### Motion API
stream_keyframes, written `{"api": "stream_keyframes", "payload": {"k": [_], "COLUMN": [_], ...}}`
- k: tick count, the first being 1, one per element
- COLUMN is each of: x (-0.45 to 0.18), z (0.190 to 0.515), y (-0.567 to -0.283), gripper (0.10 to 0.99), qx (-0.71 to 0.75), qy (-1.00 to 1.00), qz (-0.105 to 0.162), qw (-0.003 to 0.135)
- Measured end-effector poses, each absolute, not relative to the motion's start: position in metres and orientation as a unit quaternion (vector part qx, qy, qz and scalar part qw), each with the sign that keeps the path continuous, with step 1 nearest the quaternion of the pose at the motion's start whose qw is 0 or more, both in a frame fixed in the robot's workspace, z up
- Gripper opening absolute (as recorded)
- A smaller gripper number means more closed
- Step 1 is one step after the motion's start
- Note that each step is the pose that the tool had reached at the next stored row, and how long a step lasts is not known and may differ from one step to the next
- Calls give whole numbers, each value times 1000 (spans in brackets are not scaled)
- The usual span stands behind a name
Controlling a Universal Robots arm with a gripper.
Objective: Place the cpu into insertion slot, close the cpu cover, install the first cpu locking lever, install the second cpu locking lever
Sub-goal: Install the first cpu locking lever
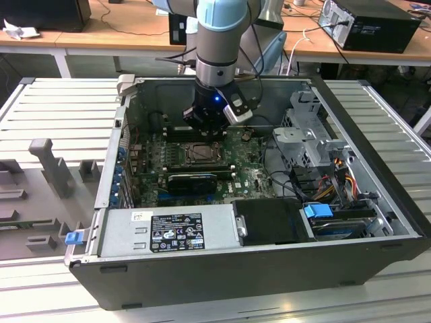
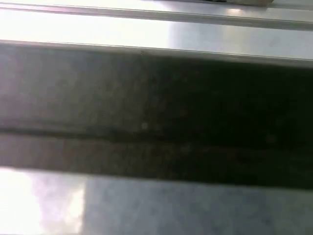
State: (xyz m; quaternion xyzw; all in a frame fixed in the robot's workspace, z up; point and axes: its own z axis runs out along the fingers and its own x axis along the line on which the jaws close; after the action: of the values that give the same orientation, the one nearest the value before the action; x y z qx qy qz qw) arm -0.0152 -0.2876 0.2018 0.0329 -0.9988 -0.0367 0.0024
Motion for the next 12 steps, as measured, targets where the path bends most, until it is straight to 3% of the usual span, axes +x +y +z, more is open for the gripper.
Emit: {"api": "stream_keyframes", "payload": {"k": [12], "x": [-15], "z": [210], "y": [-288], "gripper": [106], "qx": [33], "qy": [-999], "qz": [-40], "qw": [2]}}
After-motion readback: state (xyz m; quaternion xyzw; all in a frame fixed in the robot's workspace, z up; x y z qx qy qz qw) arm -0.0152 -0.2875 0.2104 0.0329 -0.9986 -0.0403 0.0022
